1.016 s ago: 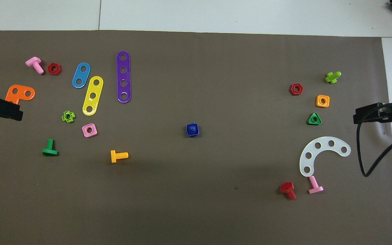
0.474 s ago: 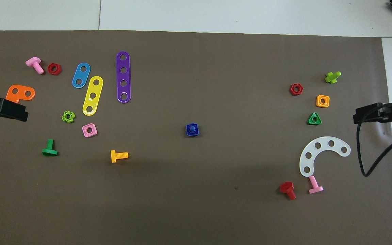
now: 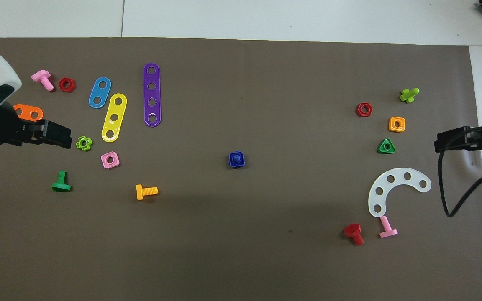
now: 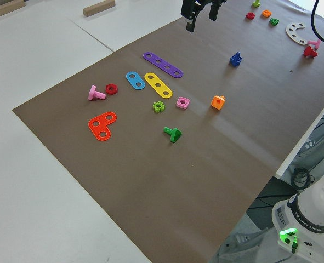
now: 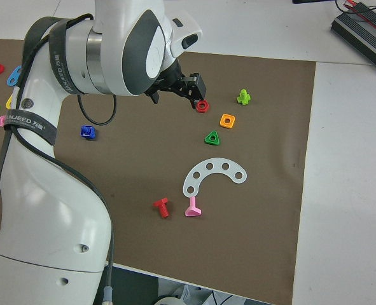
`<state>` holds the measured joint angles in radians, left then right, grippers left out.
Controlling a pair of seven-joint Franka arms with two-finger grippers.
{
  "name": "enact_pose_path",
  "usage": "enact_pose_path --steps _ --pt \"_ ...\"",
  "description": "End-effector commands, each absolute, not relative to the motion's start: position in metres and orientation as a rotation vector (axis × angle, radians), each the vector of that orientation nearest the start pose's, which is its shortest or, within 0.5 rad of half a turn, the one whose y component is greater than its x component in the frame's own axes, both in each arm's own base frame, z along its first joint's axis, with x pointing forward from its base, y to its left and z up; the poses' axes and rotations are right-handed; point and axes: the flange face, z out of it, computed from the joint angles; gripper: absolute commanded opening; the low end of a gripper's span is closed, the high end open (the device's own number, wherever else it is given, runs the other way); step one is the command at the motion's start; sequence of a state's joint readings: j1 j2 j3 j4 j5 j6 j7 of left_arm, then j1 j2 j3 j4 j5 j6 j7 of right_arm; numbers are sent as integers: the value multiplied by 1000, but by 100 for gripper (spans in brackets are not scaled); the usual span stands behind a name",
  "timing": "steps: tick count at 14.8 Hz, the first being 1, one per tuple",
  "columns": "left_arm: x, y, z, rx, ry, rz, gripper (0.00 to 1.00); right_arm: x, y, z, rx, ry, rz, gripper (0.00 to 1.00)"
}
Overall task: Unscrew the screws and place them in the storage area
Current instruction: 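Reach the left gripper over the blue nut in the middle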
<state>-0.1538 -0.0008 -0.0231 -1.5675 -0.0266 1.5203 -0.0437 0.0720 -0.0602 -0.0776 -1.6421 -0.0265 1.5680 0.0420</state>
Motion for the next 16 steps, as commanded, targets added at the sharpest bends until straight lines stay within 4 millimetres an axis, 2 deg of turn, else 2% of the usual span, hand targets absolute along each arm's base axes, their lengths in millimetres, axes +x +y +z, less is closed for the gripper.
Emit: enact_pose_path --steps 1,3,7,11,12,16 --pt "529 -136 611 -3155 271 80 97 529 -8 627 -3158 41 29 100" --pt "525 -166 599 -3151 294 85 91 529 -8 627 -3158 41 29 100" --pt "510 -228 569 -3154 258 56 91 529 -9 627 -3158 43 29 100" --pt "509 -308 513 -3168 178 18 93 529 -8 627 -3158 41 29 100" --pt "506 -322 501 -3172 160 11 92 529 -8 627 -3158 41 29 100" --pt "495 -357 466 -3203 67 -56 91 529 -8 627 -3158 41 29 100"
